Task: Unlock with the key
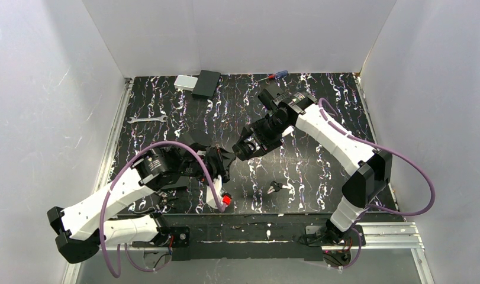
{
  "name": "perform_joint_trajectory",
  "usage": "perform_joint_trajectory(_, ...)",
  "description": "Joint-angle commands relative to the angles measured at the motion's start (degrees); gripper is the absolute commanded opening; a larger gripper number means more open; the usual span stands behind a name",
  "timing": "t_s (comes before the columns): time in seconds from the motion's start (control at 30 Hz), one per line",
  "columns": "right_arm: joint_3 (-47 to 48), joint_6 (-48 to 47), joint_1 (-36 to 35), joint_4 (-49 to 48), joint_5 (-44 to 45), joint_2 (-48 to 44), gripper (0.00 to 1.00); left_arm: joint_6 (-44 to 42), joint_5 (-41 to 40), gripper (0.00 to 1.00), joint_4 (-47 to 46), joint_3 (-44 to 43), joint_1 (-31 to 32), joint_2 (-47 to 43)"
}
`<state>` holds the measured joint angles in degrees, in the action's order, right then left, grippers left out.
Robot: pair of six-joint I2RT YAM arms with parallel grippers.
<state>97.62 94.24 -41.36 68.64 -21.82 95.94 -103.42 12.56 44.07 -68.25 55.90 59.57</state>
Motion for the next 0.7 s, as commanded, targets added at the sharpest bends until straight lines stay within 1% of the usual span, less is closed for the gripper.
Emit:
perform_joint_trajectory(0.0,6.8,-1.5,-0.8,1.8,-5.3,-0.8,0.01,6.9,2.2,0.0,-1.9,0.0,0.2,1.1)
perform_joint_trajectory(0.03,7.1,-1.8,-0.8,2.2,-5.6,-0.6,0.01,5.1,1.4,0.0,-1.7,0.5,0.2,1.0)
perform_joint_trajectory(0.07,7.5,-2.2,-0.9,2.7,-6.0,-0.4,0.01,0.5,-1.0,0.0,0.7,0.7,0.4,1.5)
perform_joint_trajectory(0.13,8.7,-3.4,-1.1,4.0,-6.5,0.4,0.01,-2.2,-4.2,0.0,0.6,1.8,0.8,1.9)
perform_joint_trajectory(0.23,10.0,-4.0,-1.2,5.0,-6.1,1.4,0.01,3.0,-0.9,0.0,-3.8,2.3,0.8,2.5)
perform_joint_trajectory(0.33,9.6,-3.8,-1.2,4.8,-6.0,1.2,0.01,3.5,-2.0,0.0,-4.3,2.4,0.9,1.9)
perform_joint_trajectory(0.5,9.6,-3.6,-1.2,4.4,-5.9,1.2,0.01,4.9,-0.8,0.0,-4.3,2.9,0.8,1.8)
perform_joint_trajectory(0.67,9.4,-3.6,-1.3,4.3,-5.8,0.9,0.01,4.6,-0.9,0.0,-4.9,2.8,0.8,2.8)
